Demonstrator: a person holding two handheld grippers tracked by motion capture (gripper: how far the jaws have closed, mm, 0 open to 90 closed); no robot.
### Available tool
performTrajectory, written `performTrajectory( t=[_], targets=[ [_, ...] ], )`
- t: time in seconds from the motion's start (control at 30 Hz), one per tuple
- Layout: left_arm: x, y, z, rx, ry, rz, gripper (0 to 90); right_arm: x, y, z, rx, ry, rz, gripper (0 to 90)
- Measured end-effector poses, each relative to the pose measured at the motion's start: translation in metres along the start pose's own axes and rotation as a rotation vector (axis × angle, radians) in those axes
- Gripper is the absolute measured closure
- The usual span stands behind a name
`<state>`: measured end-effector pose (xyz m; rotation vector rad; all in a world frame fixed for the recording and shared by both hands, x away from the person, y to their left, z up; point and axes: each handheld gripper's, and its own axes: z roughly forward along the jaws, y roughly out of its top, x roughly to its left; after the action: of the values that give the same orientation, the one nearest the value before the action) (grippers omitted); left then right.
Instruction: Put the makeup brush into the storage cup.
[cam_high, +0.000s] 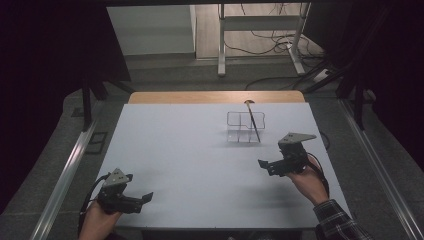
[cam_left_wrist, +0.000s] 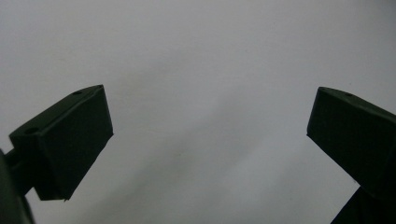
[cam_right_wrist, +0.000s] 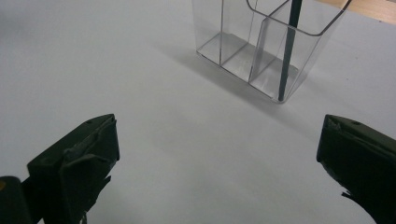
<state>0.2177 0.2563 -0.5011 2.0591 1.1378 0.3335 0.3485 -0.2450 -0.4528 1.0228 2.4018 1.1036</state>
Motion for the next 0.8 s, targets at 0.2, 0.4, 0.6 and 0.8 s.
performTrajectory(
  t=[0.2, 0.4, 0.6, 0.8],
  targets=[
    [0.0, 0.0, 0.0, -0.009, 0.001, 0.001, 0.7, 0.0, -0.004, -0.005, 0.0, -0.001, 0.002, 0.0],
    [0.0, 0.0, -0.001, -0.016, 0.0, 0.003, 0.7, 0.0, -0.009, -0.01, -0.003, 0.001, 0.007, 0.0],
    [0.0, 0.001, -0.001, -0.019, -0.001, 0.008, 0.6, 0.0, -0.013, -0.015, -0.003, -0.001, 0.011, 0.0],
    [0.0, 0.001, -0.002, -0.026, 0.0, 0.007, 0.6, 0.0, -0.018, -0.019, 0.002, -0.001, 0.015, 0.0]
  ],
)
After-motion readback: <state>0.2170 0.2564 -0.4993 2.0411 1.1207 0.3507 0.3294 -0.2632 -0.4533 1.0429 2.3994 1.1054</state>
